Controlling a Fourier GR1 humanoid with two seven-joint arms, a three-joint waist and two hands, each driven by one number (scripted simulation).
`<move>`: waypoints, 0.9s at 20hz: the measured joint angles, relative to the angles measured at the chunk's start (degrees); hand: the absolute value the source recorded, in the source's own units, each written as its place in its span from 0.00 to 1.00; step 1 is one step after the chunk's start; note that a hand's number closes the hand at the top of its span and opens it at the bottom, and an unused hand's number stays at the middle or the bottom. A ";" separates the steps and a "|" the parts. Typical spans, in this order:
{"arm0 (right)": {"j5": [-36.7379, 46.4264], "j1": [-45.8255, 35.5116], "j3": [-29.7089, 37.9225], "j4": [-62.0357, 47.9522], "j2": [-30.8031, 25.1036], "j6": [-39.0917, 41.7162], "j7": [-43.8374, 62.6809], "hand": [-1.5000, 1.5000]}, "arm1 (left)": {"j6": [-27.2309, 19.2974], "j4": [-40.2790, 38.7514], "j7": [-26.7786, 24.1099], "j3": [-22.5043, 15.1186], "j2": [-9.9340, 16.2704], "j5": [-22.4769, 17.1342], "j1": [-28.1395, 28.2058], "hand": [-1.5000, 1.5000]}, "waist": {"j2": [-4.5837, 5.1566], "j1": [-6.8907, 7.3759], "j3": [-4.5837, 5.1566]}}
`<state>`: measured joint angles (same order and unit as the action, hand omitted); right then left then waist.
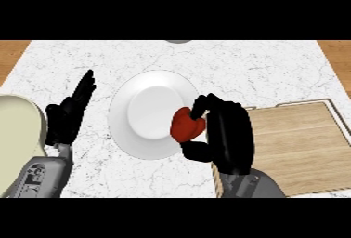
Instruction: Pick the bell pepper from the tray and place it in the plate
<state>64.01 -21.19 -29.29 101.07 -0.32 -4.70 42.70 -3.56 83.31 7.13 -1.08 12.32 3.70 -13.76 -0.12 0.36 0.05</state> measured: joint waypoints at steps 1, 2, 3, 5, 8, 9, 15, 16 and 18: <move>-1.34 -2.48 -0.35 -1.73 0.07 -0.37 1.47 1.00 | 0.15 -0.32 -0.45 0.14 -0.03 0.05 0.08 0.50 | 0.06 0.10 -0.01; -2.72 -4.43 -0.60 -4.63 0.12 -1.97 1.74 1.00 | 0.28 -0.46 -0.64 0.23 -0.06 0.06 -0.21 0.50 | 0.11 0.24 -0.01; -3.80 -6.31 -1.26 -6.84 0.16 -3.38 2.38 1.00 | 0.55 -0.73 -0.93 0.28 -0.13 0.07 -0.19 0.50 | 0.15 0.29 -0.02; -6.84 -10.78 -2.62 -12.36 0.22 -6.59 4.04 1.00 | 0.47 -0.91 -0.57 0.22 -0.58 0.18 -0.76 0.50 | 0.24 0.61 -0.03; -10.93 -16.50 -4.60 -20.44 0.27 -10.65 5.41 1.00 | 0.62 -1.67 -1.74 -0.02 -1.08 0.62 -0.49 0.50 | 0.31 0.91 -0.03; -11.87 -18.91 -4.32 -23.70 0.28 -10.73 5.47 1.00 | 0.32 -1.94 -1.36 -0.22 -1.38 0.98 -1.21 0.50 | 0.39 1.09 -0.03; -17.22 -26.58 -8.53 -39.92 0.29 -13.91 7.21 1.00 | 1.39 -2.45 -1.23 -0.10 -1.33 0.72 -2.39 0.50 | 0.69 2.24 -0.02; -19.14 -27.38 -8.99 -42.03 0.29 -15.45 7.46 0.00 | 1.46 -2.72 -1.73 -0.19 -1.58 0.71 -2.31 0.50 | 0.78 2.53 -0.03; -23.36 -29.12 -9.72 -45.69 0.28 -17.53 7.71 0.00 | 1.24 -3.01 -1.18 -0.68 -2.11 1.15 -3.47 0.50 | 0.92 3.08 -0.04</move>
<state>40.65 -50.31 -39.01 55.37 -0.04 -22.23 50.41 -2.32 80.30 5.95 -1.76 10.21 4.85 -17.23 0.80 3.44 0.02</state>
